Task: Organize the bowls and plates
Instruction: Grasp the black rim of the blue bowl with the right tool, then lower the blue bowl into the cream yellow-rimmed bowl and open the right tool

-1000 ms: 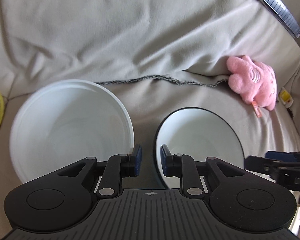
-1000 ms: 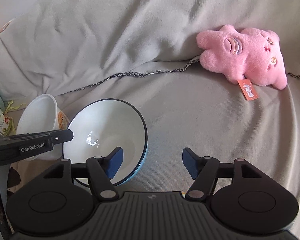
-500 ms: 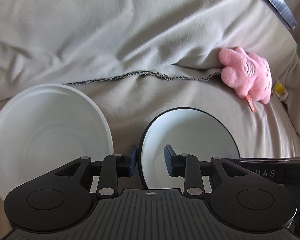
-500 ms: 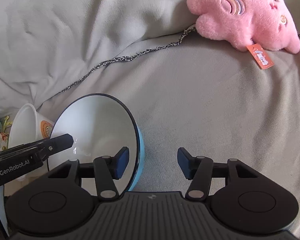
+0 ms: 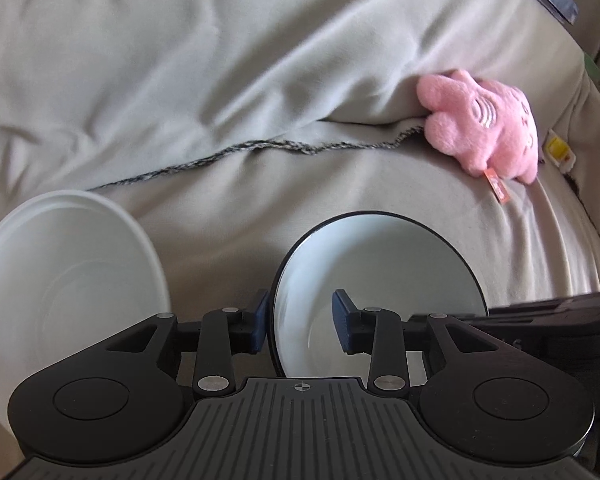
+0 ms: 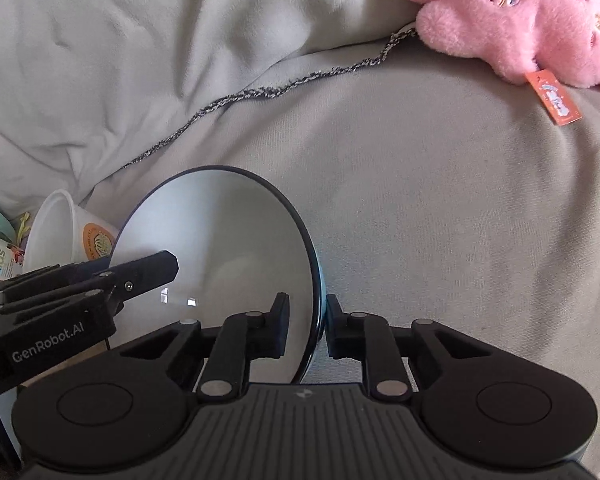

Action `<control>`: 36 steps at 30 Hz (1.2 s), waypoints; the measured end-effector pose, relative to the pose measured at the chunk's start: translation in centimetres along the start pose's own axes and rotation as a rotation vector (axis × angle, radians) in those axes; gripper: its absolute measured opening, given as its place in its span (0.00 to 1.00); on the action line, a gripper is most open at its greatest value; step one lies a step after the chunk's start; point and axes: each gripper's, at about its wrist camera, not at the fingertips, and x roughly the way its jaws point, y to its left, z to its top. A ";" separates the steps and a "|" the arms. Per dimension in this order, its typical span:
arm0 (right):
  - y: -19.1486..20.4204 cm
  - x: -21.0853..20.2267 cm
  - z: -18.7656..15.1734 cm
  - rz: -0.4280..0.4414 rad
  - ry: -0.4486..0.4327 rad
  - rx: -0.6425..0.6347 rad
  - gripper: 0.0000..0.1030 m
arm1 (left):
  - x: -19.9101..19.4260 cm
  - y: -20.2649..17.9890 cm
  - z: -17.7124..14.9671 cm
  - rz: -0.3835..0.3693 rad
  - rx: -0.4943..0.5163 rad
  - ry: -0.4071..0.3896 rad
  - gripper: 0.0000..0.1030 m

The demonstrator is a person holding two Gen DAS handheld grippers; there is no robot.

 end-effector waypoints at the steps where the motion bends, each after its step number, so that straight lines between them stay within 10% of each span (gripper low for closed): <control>1: -0.3 -0.3 -0.2 -0.006 -0.009 -0.003 0.17 | 0.3 -0.5 0.3 0.003 0.020 0.010 0.36; 10: -1.1 -0.1 -0.2 -0.015 0.008 -0.016 0.17 | 5.1 0.3 0.9 -0.032 -0.018 0.170 0.30; 22: 0.3 1.7 -1.2 -0.041 0.024 0.014 0.24 | 4.4 -0.6 0.9 -0.034 -0.045 0.134 0.42; 36: 1.6 -11.3 -4.6 -0.036 -0.111 -0.084 0.23 | -8.8 -5.5 -2.3 -0.163 -0.010 -0.041 0.43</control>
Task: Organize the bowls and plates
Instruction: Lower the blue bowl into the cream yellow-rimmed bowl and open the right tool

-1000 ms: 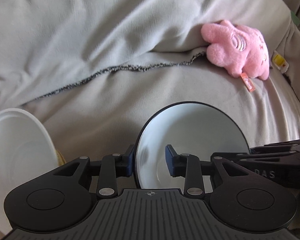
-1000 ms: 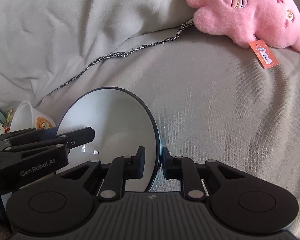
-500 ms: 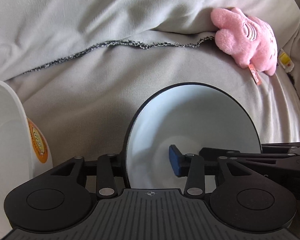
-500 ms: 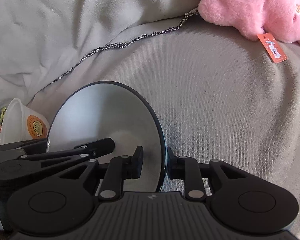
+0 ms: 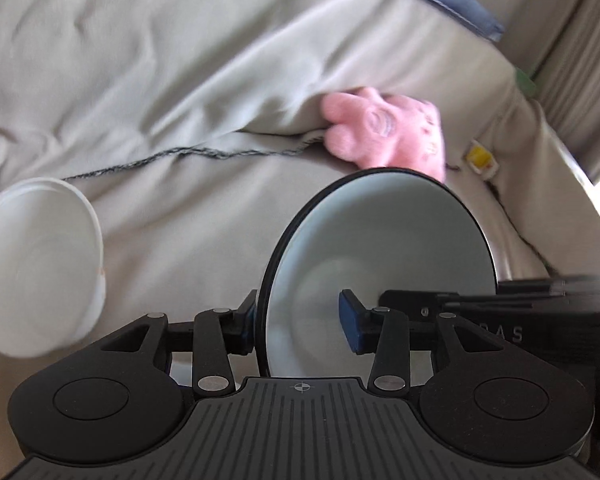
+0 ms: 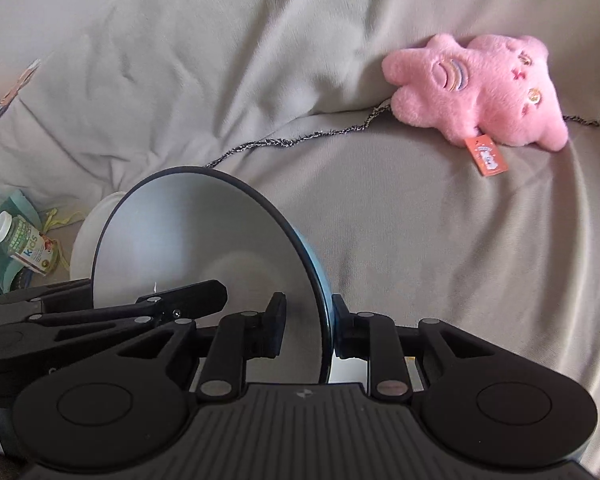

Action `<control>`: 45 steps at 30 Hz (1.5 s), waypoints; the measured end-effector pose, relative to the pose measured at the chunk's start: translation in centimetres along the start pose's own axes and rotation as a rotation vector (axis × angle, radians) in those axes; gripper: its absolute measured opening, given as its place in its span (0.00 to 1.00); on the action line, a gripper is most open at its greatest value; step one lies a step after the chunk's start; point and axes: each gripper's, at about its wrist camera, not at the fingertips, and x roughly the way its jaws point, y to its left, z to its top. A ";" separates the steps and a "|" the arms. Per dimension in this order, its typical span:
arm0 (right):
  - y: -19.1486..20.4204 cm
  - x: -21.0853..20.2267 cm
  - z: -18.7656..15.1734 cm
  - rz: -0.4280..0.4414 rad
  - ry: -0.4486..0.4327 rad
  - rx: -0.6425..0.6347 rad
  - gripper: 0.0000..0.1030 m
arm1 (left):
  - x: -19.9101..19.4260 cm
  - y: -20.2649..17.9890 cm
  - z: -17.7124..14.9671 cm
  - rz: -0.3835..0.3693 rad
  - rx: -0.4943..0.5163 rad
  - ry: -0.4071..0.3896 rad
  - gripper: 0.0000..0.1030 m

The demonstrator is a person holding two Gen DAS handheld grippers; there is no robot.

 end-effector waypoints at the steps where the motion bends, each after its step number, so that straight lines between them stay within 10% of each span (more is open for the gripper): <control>1: -0.1 -1.0 -0.6 -0.012 0.002 -0.006 0.23 | -0.3 -0.9 -0.6 0.000 0.020 0.006 0.43; 21: -6.5 2.5 -9.1 -0.077 0.173 0.076 0.23 | 3.9 -3.8 -7.3 -0.043 0.125 0.154 0.28; 45: -6.2 0.7 -8.8 -0.148 0.077 0.013 0.23 | 0.5 -1.2 -6.2 -0.088 0.022 0.009 0.23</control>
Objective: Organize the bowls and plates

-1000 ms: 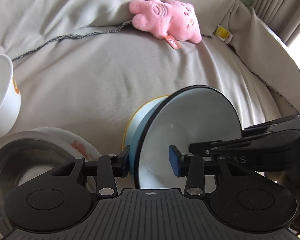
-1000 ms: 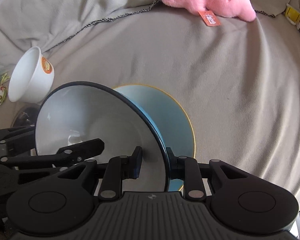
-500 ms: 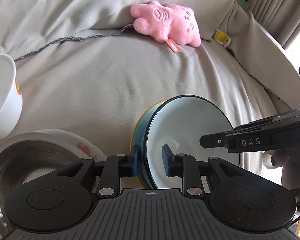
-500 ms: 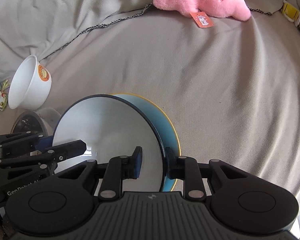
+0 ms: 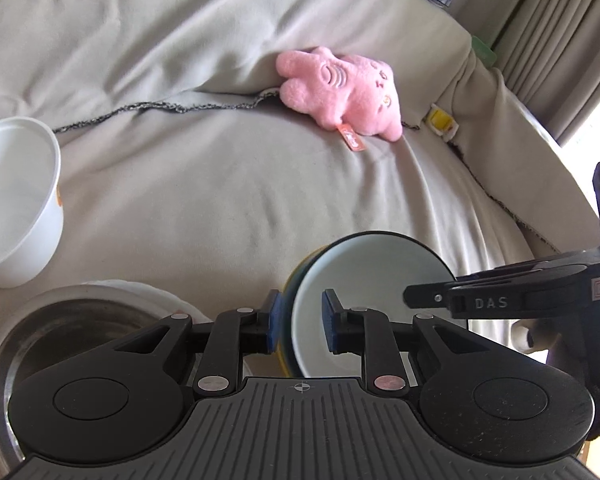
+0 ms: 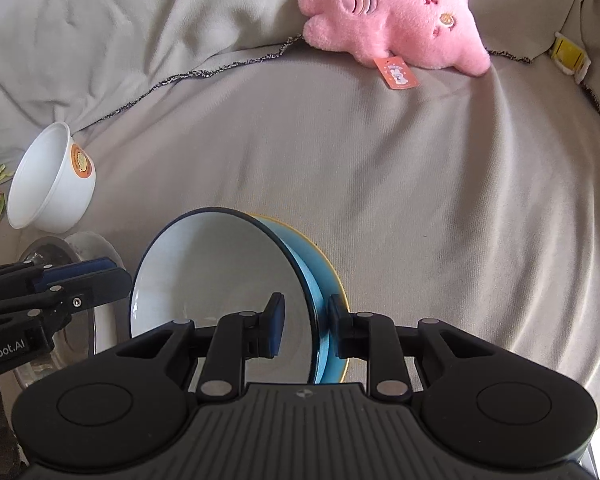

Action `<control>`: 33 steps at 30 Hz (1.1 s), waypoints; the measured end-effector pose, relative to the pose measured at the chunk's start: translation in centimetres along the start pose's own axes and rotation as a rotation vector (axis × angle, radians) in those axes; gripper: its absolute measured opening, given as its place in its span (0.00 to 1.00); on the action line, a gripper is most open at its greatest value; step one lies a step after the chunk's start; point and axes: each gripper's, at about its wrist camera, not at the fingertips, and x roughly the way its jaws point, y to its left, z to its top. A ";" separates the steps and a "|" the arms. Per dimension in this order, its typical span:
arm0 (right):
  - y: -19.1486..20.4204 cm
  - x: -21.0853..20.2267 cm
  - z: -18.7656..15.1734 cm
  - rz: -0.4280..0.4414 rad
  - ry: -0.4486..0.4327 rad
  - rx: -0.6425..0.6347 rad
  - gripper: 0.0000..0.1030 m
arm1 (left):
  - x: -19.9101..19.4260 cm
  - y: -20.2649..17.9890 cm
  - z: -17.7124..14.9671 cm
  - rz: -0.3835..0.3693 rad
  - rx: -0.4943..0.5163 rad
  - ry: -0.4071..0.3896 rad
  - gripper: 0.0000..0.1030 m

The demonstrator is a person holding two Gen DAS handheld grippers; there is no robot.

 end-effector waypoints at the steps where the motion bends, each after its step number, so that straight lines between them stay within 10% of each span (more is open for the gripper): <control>1: 0.0 -0.3 0.0 -0.003 -0.007 -0.003 0.23 | 0.0 0.2 0.0 -0.001 -0.010 -0.002 0.23; 12: 2.5 -3.7 2.5 -0.001 -0.111 -0.018 0.24 | -5.9 9.6 0.6 -0.049 -0.266 -0.172 0.23; 18: 9.1 -2.9 5.2 0.063 -0.128 -0.065 0.25 | -10.5 19.3 -1.1 0.243 -0.613 -0.509 0.23; 23: 16.7 0.1 7.9 0.153 -0.095 -0.081 0.36 | -9.2 23.7 -1.8 0.253 -0.738 -0.475 0.24; 33: 24.5 9.1 11.6 0.109 0.007 -0.015 0.38 | -5.3 24.4 -0.2 0.347 -0.651 -0.312 0.24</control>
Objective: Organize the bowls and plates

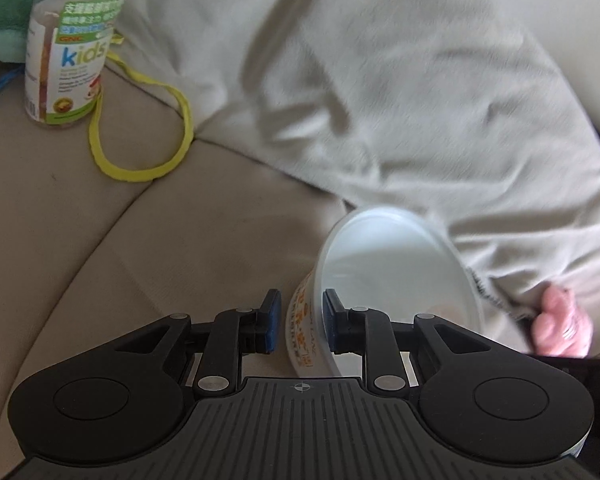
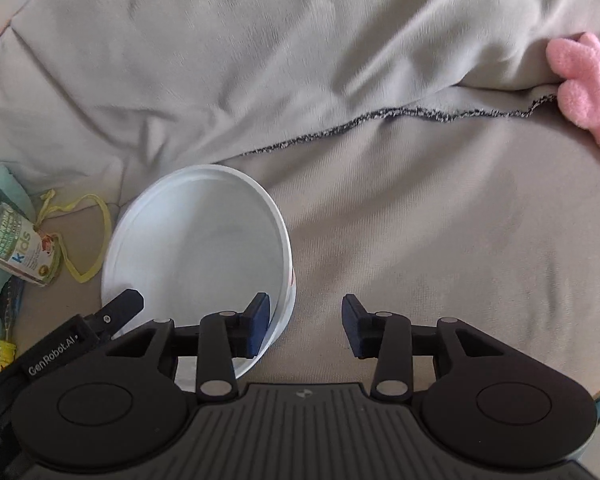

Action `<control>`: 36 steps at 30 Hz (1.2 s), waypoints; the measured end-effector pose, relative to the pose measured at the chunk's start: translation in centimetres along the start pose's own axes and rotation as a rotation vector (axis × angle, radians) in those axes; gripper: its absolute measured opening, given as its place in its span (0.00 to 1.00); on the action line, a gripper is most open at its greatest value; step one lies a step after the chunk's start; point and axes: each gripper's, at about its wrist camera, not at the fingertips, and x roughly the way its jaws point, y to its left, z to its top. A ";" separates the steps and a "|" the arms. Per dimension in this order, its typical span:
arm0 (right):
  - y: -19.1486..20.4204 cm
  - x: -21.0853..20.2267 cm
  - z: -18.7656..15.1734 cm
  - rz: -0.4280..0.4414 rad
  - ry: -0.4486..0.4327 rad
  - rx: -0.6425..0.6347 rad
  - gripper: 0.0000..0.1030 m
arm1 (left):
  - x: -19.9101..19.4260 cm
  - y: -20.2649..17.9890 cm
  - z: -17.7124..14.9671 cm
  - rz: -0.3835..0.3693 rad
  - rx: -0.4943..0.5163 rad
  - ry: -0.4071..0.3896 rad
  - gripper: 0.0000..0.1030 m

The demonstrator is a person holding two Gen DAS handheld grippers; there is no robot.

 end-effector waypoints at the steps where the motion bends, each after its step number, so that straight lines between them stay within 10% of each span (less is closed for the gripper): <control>1: -0.1 0.7 0.0 0.000 0.011 0.019 0.38 | 0.3 -0.1 0.0 0.001 0.009 0.013 0.24; 7: -0.2 1.3 -0.8 0.023 0.046 -0.006 0.12 | -0.2 -1.1 -0.5 -0.057 0.044 0.029 0.25; 16: -4.0 -10.6 -3.8 0.083 -0.120 -0.102 0.13 | -10.2 -8.7 -4.9 -0.193 0.247 -0.125 0.27; 26: -16.0 -20.9 -10.0 -0.037 -0.208 -0.078 0.14 | -12.0 -19.1 -16.1 -0.321 0.640 0.130 0.32; 31: -21.4 -19.0 -12.6 -0.016 -0.142 -0.018 0.15 | -9.1 -19.1 -19.2 -0.319 0.598 0.294 0.31; 36: -23.3 -17.3 -14.8 -0.009 -0.163 -0.032 0.17 | -9.4 -17.9 -20.1 -0.289 0.515 0.259 0.29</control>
